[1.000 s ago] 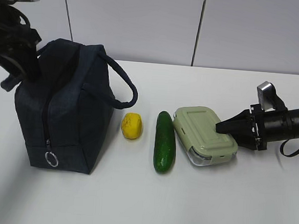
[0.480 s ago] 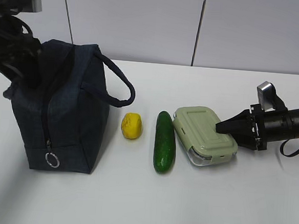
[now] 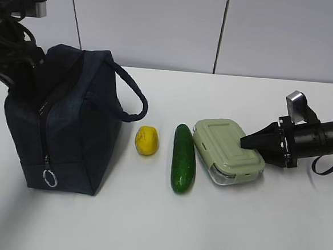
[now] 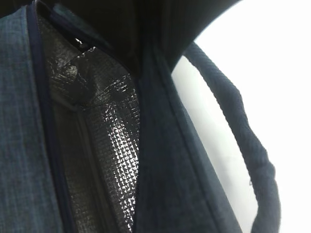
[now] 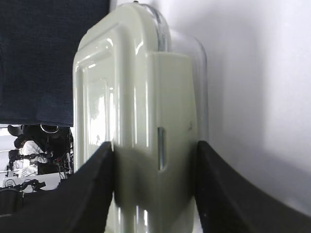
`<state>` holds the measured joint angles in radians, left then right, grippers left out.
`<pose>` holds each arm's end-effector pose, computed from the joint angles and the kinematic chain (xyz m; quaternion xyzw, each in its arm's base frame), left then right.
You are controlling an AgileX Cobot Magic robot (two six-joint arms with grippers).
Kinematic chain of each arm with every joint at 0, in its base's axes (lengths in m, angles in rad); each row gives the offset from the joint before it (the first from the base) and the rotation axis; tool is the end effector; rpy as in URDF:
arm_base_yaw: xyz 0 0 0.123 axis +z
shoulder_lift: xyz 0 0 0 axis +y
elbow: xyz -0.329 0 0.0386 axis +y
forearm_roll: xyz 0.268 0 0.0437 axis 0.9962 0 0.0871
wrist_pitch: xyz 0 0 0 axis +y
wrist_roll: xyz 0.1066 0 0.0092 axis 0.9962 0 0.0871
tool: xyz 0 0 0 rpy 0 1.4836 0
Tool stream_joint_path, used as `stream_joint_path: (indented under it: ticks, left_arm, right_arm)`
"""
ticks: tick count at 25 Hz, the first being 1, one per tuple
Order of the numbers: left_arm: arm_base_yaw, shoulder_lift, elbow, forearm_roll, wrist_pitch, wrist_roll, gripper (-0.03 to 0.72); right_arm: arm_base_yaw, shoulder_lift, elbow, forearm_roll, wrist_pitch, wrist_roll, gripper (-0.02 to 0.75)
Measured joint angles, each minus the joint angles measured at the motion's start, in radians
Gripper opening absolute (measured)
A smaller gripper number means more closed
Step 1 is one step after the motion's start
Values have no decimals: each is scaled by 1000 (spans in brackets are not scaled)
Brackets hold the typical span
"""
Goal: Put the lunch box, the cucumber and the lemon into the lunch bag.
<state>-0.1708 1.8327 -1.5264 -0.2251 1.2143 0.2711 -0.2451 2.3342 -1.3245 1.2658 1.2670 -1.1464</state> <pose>0.3965 -0.0911 0.2881 0.1862 0.9742 -0.1041 0.0735 0.4406 -0.0098 0.0864 -0.0281 0.8396 0.5286 0.1216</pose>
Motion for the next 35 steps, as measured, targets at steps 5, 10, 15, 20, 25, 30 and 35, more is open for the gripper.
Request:
stream_joint_path:
  ticks: [5,10,15,20,25,30,35]
  left_arm:
    - [-16,0,-55,90,7,-44,11]
    - [-65,0,-185,194,18,-95,8]
    - [-154,0,-200,280,24,-145,8]
    - [-220,52,-200,282,26,-156,7]
    - [-227,79,-200,278,24,-168,7]
    - [-227,79,-200,281,24,-170,7]
    - [-227,79,-200,281,24,-170,7]
  right_arm:
    - [0,0,0,0,0,0,372]
    - [0,0,0,0,0,2,372]
    - [0,0,0,0,0,4,372]
    - [0,0,0,1,0,6,372]
    - [0,0,0,1,2,8,372]
    - [0,0,0,2,2,14,372]
    - [0,0,0,5,0,20,372]
